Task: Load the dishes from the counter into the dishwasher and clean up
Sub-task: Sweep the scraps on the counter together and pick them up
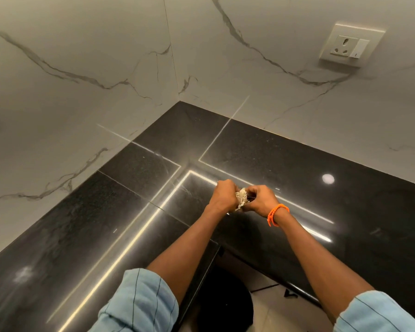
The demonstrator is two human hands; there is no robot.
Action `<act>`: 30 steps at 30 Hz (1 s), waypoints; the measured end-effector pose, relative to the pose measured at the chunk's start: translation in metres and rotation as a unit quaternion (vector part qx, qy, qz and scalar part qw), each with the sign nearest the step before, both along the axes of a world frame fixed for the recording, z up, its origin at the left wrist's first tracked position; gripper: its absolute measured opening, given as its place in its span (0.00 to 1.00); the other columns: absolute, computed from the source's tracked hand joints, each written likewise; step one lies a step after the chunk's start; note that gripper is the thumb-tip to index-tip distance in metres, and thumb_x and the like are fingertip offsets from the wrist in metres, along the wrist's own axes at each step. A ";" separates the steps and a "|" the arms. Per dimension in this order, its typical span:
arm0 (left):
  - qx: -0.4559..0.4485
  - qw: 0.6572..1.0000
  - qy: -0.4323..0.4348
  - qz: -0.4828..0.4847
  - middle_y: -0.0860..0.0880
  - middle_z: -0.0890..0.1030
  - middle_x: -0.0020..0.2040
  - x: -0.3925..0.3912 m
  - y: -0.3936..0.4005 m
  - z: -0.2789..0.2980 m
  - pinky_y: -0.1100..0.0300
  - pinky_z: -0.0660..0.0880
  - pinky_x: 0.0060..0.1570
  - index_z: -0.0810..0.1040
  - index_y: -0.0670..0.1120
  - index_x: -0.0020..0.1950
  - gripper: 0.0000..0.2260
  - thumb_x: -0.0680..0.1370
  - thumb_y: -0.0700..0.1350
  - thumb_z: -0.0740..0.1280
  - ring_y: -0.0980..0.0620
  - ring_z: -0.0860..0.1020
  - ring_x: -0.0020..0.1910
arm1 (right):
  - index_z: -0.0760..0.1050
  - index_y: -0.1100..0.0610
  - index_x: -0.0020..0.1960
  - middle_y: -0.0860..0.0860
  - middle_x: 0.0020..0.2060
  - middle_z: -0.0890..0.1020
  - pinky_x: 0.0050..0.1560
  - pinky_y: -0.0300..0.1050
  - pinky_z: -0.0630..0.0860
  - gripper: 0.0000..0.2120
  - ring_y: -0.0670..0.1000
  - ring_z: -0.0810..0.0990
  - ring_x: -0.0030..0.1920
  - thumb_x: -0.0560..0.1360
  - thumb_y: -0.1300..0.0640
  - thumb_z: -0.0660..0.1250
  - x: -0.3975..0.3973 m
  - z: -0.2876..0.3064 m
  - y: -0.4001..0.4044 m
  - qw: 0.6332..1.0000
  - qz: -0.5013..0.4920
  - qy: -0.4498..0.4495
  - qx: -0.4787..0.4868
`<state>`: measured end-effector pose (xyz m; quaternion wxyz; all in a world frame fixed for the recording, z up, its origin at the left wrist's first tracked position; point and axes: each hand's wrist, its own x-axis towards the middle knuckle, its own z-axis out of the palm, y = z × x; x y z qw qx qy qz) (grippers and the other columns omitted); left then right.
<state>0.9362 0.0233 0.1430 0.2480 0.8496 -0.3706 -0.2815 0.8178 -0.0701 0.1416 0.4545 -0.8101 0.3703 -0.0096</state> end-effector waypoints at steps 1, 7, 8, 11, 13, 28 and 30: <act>-0.006 1.000 0.001 0.000 0.45 0.83 0.35 -0.007 0.004 0.002 0.60 0.72 0.30 0.85 0.41 0.41 0.06 0.67 0.37 0.79 0.47 0.83 0.38 | 0.83 0.54 0.47 0.45 0.36 0.83 0.34 0.30 0.71 0.18 0.40 0.79 0.36 0.60 0.65 0.82 -0.007 0.002 0.001 1.000 0.008 -0.001 -0.005; -0.011 1.000 -0.006 0.026 0.46 0.84 0.37 -0.060 0.039 -0.003 0.56 0.77 0.37 0.86 0.43 0.44 0.07 0.68 0.40 0.79 0.49 0.83 0.39 | 0.84 0.53 0.45 0.49 0.38 0.86 0.42 0.42 0.80 0.17 0.44 0.82 0.38 0.59 0.63 0.82 -0.051 -0.008 0.023 0.999 0.040 -0.002 -0.013; -0.009 1.000 -0.008 0.028 0.45 0.85 0.39 -0.069 0.046 -0.006 0.56 0.79 0.39 0.87 0.44 0.45 0.07 0.69 0.40 0.79 0.49 0.83 0.40 | 0.84 0.52 0.45 0.48 0.38 0.86 0.43 0.44 0.81 0.17 0.45 0.82 0.38 0.59 0.62 0.83 -0.059 -0.012 0.029 0.999 0.043 -0.003 -0.013; -0.005 0.999 -0.013 0.040 0.45 0.86 0.40 -0.096 0.064 -0.011 0.58 0.79 0.39 0.88 0.46 0.47 0.09 0.68 0.39 0.78 0.49 0.84 0.42 | 0.84 0.52 0.45 0.47 0.38 0.86 0.42 0.40 0.80 0.18 0.43 0.82 0.38 0.58 0.62 0.83 -0.083 -0.021 0.044 0.999 0.053 -0.001 0.008; -0.001 0.999 -0.015 0.049 0.45 0.86 0.40 -0.113 0.077 -0.014 0.56 0.81 0.40 0.88 0.47 0.47 0.10 0.67 0.40 0.78 0.48 0.84 0.42 | 0.84 0.51 0.45 0.46 0.38 0.86 0.43 0.43 0.80 0.19 0.44 0.83 0.40 0.56 0.60 0.83 -0.099 -0.029 0.055 0.998 0.057 0.003 0.010; 0.112 0.990 0.056 0.067 0.47 0.85 0.41 -0.189 0.155 -0.114 0.57 0.77 0.38 0.86 0.48 0.46 0.09 0.67 0.41 0.77 0.48 0.84 0.43 | 0.83 0.50 0.45 0.44 0.39 0.84 0.43 0.40 0.76 0.18 0.43 0.82 0.42 0.58 0.60 0.82 -0.176 -0.119 0.146 0.993 0.052 0.071 0.077; 0.128 0.988 0.066 0.061 0.45 0.84 0.43 -0.195 0.158 -0.140 0.57 0.74 0.37 0.85 0.47 0.45 0.07 0.69 0.41 0.76 0.46 0.83 0.44 | 0.82 0.53 0.47 0.46 0.40 0.84 0.43 0.42 0.77 0.17 0.46 0.82 0.43 0.60 0.61 0.81 -0.180 -0.146 0.152 0.990 0.053 0.092 0.089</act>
